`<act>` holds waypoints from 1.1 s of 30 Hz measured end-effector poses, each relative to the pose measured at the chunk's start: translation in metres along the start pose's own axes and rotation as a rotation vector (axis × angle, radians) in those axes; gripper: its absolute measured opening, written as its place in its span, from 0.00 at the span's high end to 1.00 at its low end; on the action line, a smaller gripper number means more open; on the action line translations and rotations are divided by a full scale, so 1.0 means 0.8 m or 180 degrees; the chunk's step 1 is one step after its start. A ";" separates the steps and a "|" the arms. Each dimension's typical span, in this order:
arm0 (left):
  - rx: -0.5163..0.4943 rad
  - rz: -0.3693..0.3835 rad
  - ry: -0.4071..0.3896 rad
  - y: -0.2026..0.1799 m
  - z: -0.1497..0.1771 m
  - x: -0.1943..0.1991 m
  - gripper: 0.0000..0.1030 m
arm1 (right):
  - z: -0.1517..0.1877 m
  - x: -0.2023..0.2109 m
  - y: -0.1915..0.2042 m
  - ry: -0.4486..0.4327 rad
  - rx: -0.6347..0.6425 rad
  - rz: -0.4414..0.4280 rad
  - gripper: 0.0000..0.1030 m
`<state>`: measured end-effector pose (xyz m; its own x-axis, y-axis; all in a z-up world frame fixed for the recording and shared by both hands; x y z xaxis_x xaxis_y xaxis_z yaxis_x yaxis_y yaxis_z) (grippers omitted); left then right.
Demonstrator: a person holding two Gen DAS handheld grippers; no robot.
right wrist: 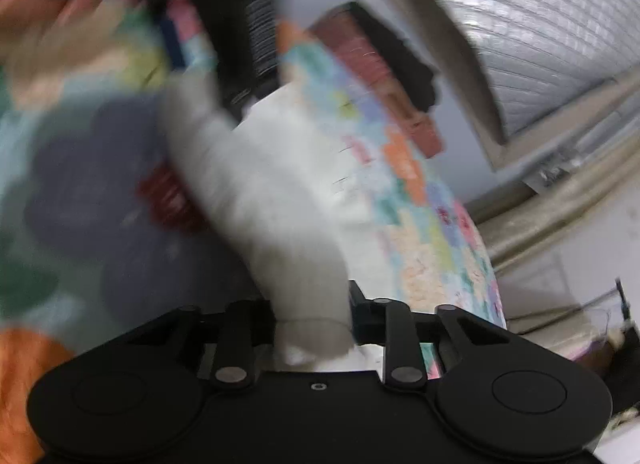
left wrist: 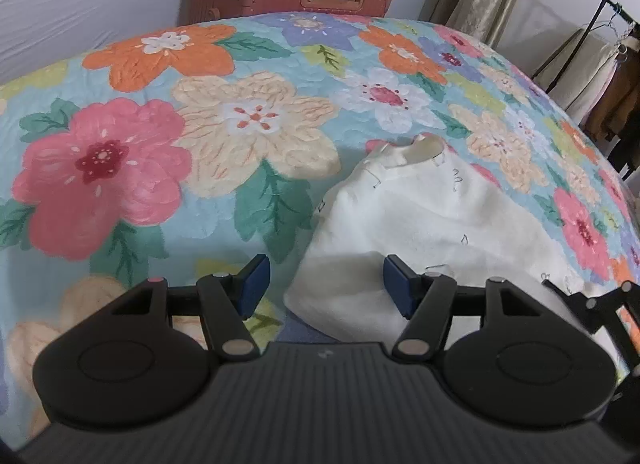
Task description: Fold clothes
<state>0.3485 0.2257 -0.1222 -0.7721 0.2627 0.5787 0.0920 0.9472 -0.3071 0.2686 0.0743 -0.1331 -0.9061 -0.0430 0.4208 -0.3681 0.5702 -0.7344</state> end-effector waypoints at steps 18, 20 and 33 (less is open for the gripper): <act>-0.0057 0.0732 -0.0755 0.005 -0.051 0.145 0.40 | -0.029 0.114 -0.129 -0.1421 -0.1951 -0.1083 0.79; -0.0003 0.0775 -0.0684 0.017 -0.050 0.162 0.40 | -0.017 0.104 -0.154 -0.1467 -0.2586 -0.1567 0.79; 0.0197 0.0912 0.0773 -0.066 0.057 0.006 0.42 | 0.173 -0.059 -0.166 0.0212 -0.4091 -0.1493 0.43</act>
Point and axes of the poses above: each gripper's, at about its wrist camera, not at the fingertips, and x roughly against the way its jaws point, y to its left, z to its underside, the point moved 1 cm from there along -x, roughly the way its jaws point, and after that the axes turned 13 degrees about -y, right-handed, at the moved point
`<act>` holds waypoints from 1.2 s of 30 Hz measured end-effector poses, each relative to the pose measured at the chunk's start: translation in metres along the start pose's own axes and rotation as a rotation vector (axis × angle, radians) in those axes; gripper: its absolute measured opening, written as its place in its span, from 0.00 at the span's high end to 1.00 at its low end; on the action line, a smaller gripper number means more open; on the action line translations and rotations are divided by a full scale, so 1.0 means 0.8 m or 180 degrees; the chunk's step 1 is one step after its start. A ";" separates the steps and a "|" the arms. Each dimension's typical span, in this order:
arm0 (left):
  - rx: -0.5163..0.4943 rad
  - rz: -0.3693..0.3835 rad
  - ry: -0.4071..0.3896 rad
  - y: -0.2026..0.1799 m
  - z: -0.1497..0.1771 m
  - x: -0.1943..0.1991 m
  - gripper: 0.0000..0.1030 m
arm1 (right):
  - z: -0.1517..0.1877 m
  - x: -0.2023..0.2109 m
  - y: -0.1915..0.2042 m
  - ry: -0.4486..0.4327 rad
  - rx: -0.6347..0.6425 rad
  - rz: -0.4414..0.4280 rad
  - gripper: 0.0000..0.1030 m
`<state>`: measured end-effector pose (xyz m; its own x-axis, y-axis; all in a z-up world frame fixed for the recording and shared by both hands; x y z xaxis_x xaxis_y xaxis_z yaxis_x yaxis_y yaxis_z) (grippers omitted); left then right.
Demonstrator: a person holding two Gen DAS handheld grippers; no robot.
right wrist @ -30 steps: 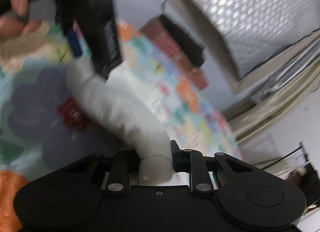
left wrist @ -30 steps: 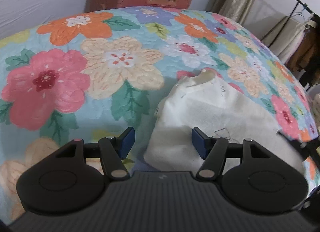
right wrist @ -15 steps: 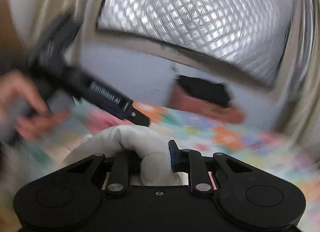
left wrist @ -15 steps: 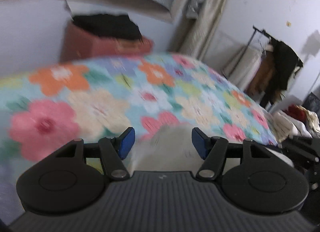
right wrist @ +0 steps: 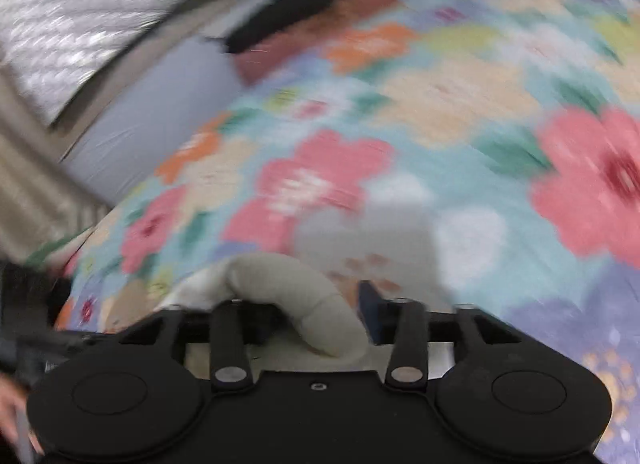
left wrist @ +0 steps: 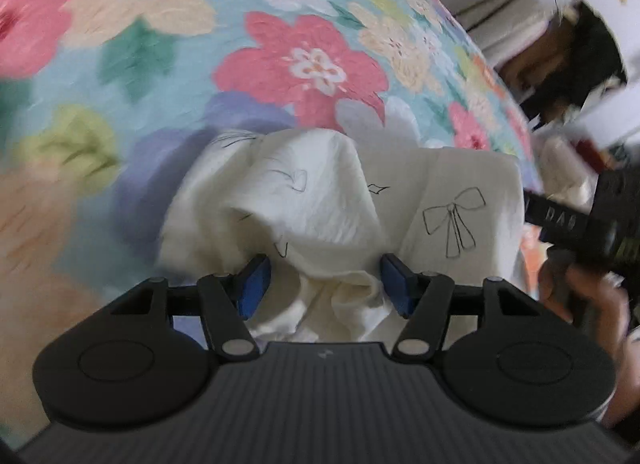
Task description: Fold clothes
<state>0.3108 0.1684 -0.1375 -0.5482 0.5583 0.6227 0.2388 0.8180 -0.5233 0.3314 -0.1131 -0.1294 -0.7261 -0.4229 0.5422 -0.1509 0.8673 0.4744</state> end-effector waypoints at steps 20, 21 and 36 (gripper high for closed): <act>0.0564 -0.0168 -0.0624 0.078 -0.042 0.060 0.34 | 0.041 0.113 0.014 -0.0081 -0.1333 -0.0868 0.24; 0.0582 -0.0207 -0.0598 0.082 -0.041 0.053 0.33 | 0.046 0.107 0.019 -0.0042 -0.1324 -0.0862 0.21; 0.0974 0.0291 -0.0324 0.086 -0.020 0.002 0.79 | 0.060 0.031 0.047 0.0204 -0.1229 -0.0529 0.43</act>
Point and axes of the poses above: each gripper's, at about its wrist camera, not at the fingertips, and x roughly against the way its jaws point, y to its left, z to its underside, the point moved 1 cm from there along -x, roughly the way its jaws point, and after that the axes turned 13 degrees about -y, right-handed, at the moved point
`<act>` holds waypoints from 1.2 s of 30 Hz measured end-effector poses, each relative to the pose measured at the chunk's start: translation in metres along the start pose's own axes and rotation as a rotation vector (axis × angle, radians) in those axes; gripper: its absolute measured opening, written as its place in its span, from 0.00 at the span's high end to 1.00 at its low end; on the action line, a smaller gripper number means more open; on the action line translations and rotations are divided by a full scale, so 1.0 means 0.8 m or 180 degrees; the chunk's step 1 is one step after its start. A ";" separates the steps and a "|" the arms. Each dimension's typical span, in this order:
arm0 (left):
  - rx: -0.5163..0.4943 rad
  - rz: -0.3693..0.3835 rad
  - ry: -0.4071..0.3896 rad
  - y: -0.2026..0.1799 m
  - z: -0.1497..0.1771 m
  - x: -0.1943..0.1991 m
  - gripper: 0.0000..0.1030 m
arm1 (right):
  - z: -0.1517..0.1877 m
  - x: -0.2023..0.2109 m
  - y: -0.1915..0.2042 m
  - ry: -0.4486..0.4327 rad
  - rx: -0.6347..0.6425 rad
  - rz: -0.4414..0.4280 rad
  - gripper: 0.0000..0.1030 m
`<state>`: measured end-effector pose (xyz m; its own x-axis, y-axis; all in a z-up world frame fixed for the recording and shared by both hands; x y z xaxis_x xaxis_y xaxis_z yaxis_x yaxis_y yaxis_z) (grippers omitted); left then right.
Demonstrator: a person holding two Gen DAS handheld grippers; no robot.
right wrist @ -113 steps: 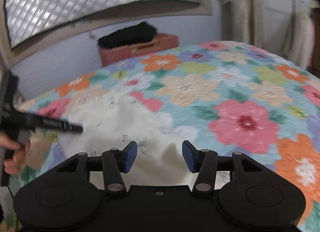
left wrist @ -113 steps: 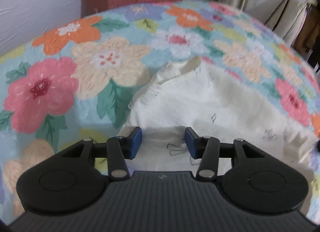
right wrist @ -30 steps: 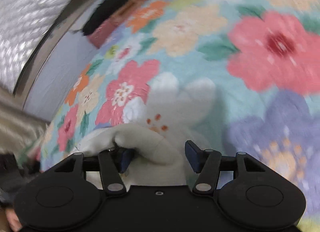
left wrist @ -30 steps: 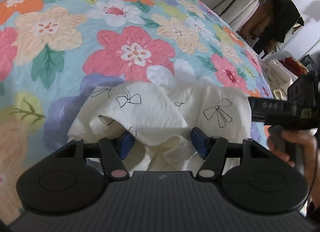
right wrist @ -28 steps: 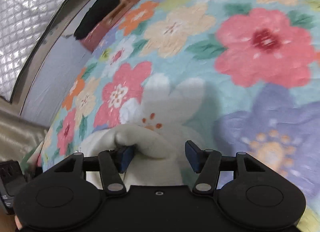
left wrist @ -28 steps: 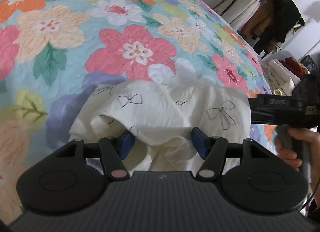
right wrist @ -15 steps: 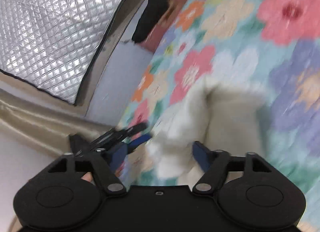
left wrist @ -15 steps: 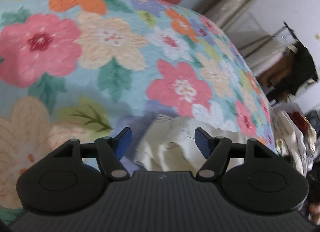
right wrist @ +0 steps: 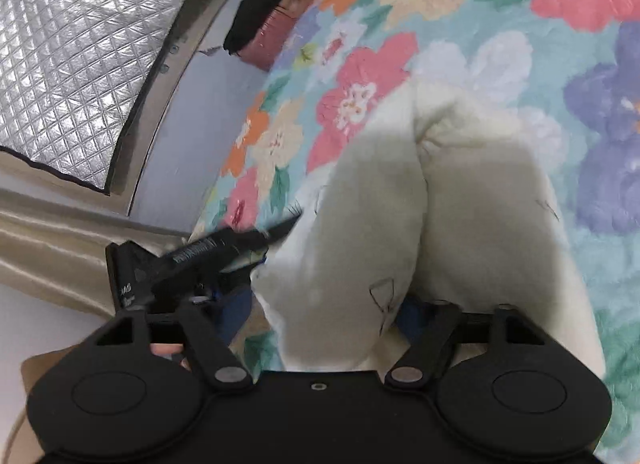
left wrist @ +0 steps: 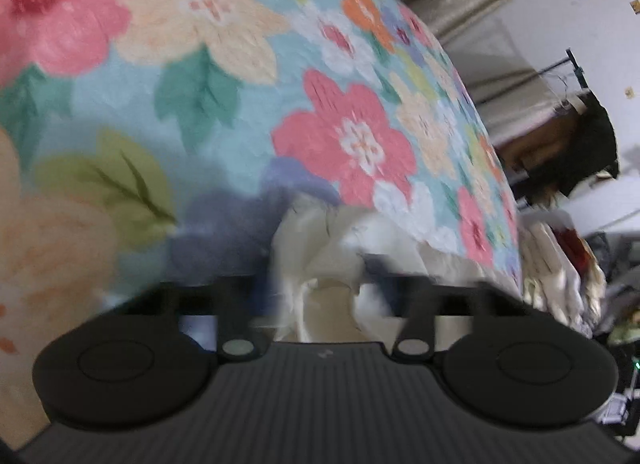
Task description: Fold clothes
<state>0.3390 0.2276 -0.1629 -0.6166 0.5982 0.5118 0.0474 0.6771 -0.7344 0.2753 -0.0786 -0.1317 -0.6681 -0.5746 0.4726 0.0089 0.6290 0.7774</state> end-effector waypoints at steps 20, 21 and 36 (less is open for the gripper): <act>-0.0174 0.0530 0.0921 -0.091 0.086 0.028 0.89 | -0.057 0.098 -0.039 0.0034 0.0287 0.0288 0.77; -0.0324 0.0361 0.0951 -0.094 0.095 0.023 0.89 | -0.055 0.096 -0.046 0.0058 0.0319 0.0395 0.77; -0.1197 0.0100 -0.0097 -0.144 0.080 0.108 0.72 | -0.041 0.102 -0.050 0.0150 0.0909 0.0823 0.79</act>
Point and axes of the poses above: each gripper's, at about its wrist camera, not at the fingertips, and x roughly against the way its jaws point, y to its left, z to its underside, the point moved 1 cm from there along -x, roughly the way its jaws point, and after that the axes turned 13 degrees about -y, right-handed, at the moved point
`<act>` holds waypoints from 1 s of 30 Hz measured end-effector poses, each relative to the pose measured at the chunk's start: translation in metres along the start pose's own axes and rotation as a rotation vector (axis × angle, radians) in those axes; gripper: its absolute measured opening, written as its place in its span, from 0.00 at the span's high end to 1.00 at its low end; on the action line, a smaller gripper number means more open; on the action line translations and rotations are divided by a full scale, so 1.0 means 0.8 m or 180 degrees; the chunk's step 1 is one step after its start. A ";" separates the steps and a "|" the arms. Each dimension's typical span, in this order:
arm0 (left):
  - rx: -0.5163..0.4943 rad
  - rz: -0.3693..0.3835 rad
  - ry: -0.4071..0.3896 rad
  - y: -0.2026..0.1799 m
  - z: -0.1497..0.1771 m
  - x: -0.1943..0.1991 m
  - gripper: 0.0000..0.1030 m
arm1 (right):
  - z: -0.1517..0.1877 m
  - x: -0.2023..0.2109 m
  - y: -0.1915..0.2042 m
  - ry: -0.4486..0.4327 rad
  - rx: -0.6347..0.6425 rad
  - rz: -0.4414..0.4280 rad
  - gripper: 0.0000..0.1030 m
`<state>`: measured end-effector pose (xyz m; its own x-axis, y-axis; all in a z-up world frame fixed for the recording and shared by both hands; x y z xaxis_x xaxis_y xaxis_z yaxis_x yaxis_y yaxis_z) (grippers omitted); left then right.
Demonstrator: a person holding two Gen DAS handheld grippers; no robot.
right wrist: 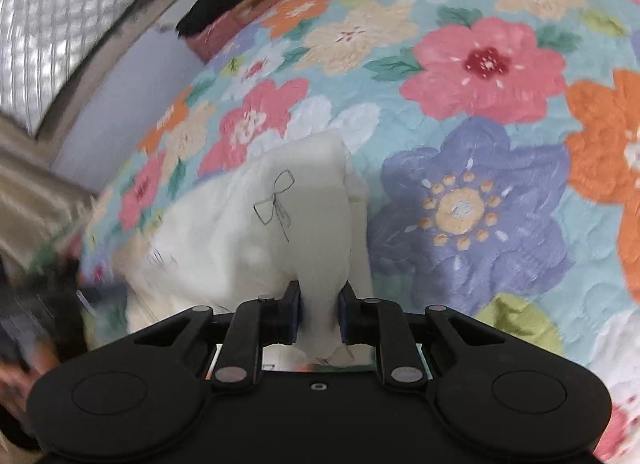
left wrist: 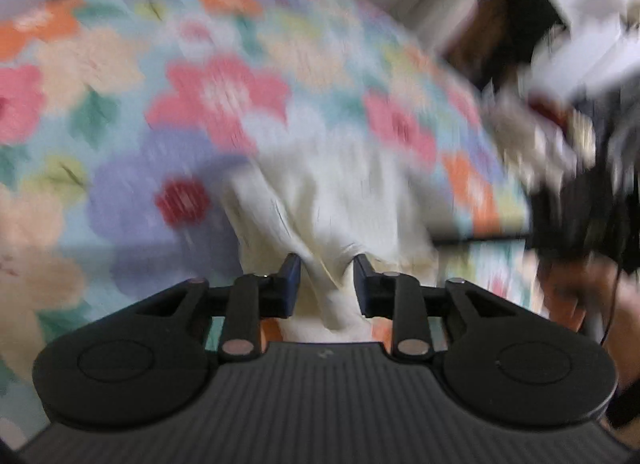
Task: Fold clothes
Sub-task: 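Lay the folded bundle down and open both grippers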
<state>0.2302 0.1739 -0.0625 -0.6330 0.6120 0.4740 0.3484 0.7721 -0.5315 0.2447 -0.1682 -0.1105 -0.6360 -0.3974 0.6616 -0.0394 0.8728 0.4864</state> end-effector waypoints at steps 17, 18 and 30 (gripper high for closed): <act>-0.0557 -0.0617 0.0641 -0.003 0.056 -0.094 0.68 | 0.009 0.036 0.048 -0.0406 0.0979 0.0930 0.54; -0.0540 -0.0611 0.0640 -0.002 0.056 -0.092 0.68 | 0.009 0.041 0.057 -0.0506 0.1143 0.1039 0.53; -0.0576 -0.0641 0.0713 -0.001 0.056 -0.093 0.60 | 0.039 -0.003 0.125 -0.0576 0.2021 0.0722 0.52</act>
<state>0.2462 0.1201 -0.1287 -0.5410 0.4514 0.7096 0.3615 0.8867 -0.2883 0.2181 -0.0710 -0.0813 -0.7981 -0.1804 0.5750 -0.2982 0.9473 -0.1168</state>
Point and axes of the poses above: each gripper's, at about its wrist camera, not at the fingertips, and x roughly against the way its jaws point, y to its left, z to its underside, the point moved 1 cm from there along -x, roughly the way its jaws point, and after that the axes turned 13 degrees about -y, right-handed, at the moved point
